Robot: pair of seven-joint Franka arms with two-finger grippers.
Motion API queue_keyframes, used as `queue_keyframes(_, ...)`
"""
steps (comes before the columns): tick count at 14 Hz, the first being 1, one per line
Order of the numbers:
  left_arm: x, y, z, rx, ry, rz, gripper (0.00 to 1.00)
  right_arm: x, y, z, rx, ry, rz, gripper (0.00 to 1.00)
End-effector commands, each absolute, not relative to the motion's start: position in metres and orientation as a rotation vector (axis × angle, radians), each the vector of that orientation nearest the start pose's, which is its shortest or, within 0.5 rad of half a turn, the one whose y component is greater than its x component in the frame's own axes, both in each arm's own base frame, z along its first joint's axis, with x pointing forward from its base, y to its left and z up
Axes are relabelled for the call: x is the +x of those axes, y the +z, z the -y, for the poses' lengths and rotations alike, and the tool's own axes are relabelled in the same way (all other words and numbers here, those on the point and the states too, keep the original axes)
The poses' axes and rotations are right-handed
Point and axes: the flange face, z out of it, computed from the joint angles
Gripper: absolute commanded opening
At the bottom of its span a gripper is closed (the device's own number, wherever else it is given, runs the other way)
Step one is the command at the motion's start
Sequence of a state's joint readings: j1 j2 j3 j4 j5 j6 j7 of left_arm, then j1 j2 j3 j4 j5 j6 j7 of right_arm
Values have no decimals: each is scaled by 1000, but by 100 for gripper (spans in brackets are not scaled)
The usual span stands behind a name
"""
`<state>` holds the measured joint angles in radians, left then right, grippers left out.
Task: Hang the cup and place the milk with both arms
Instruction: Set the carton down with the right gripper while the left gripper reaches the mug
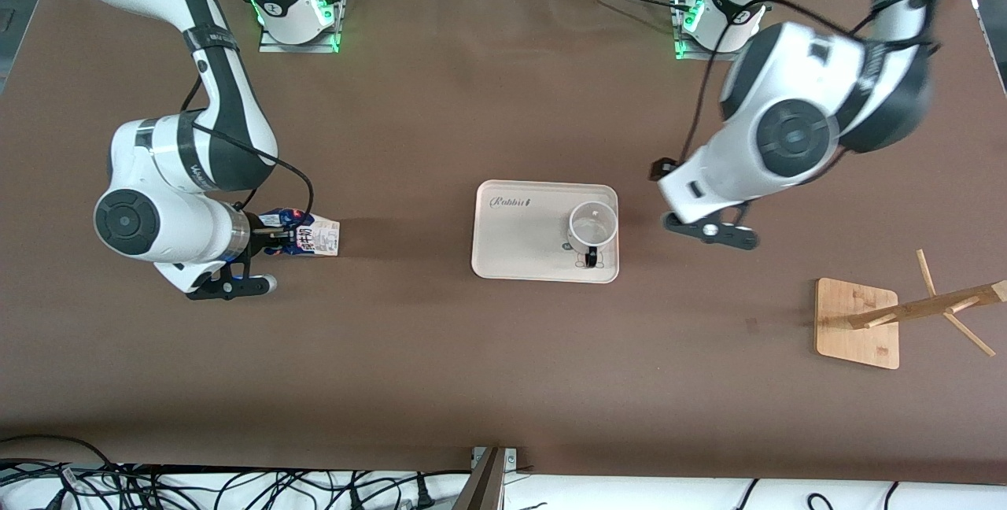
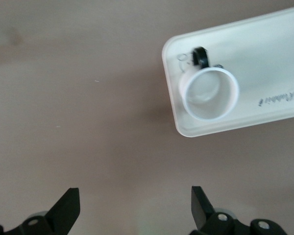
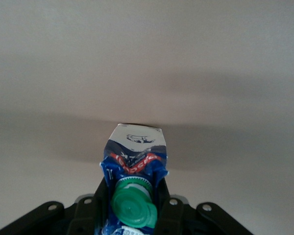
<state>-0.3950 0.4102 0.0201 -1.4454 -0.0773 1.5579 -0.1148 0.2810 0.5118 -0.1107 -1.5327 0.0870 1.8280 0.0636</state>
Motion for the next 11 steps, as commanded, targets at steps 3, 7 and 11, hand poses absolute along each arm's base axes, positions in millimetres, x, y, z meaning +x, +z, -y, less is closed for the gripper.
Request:
queue_keyframes(3,610,366,303,-3128,491,-454,100,641,372,-129,-3096,294,138,100)
queue_keyframes(7,617,305,324,-3132,456,-481,100,637,440,-128,-3086,215,146,100)
queue_keyframes(11,612,290,344,-3125,421,-534,100,630,503,-124,-3082,184,149,100)
